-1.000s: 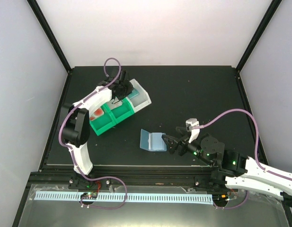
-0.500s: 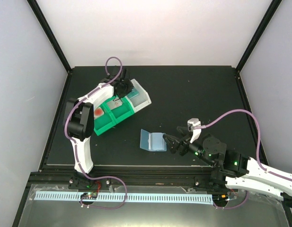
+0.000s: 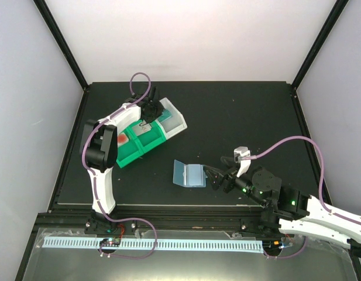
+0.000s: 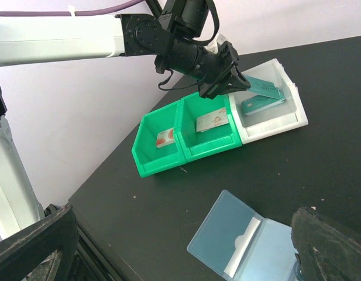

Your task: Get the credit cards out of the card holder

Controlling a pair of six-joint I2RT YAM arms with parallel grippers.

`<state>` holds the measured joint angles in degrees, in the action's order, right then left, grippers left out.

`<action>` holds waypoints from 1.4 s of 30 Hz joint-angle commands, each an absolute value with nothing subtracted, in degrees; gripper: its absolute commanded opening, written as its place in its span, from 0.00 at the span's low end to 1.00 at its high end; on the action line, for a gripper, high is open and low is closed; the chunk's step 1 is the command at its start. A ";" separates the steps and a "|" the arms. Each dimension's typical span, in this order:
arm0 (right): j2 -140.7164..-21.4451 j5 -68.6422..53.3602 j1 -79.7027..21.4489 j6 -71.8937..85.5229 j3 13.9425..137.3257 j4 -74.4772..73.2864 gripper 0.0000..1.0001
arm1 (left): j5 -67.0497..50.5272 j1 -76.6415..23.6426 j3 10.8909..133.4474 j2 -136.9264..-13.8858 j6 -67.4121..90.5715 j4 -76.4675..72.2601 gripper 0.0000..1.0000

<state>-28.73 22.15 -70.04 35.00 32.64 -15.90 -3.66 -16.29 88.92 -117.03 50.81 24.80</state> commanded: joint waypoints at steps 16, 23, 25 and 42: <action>-27.59 25.51 -70.22 36.38 33.02 -17.66 1.00 | -3.73 -15.83 95.08 -116.38 48.76 29.91 0.46; -27.20 26.00 -70.22 40.45 34.19 -20.17 1.00 | -4.60 -15.82 95.06 -111.09 45.47 32.73 0.71; -27.57 25.04 -70.21 41.03 34.32 -20.19 1.00 | -6.14 -15.82 94.17 -108.89 44.18 32.84 0.83; -38.29 25.90 -70.13 40.25 38.07 -27.20 1.00 | -24.71 -17.60 63.00 -79.97 33.05 27.28 0.82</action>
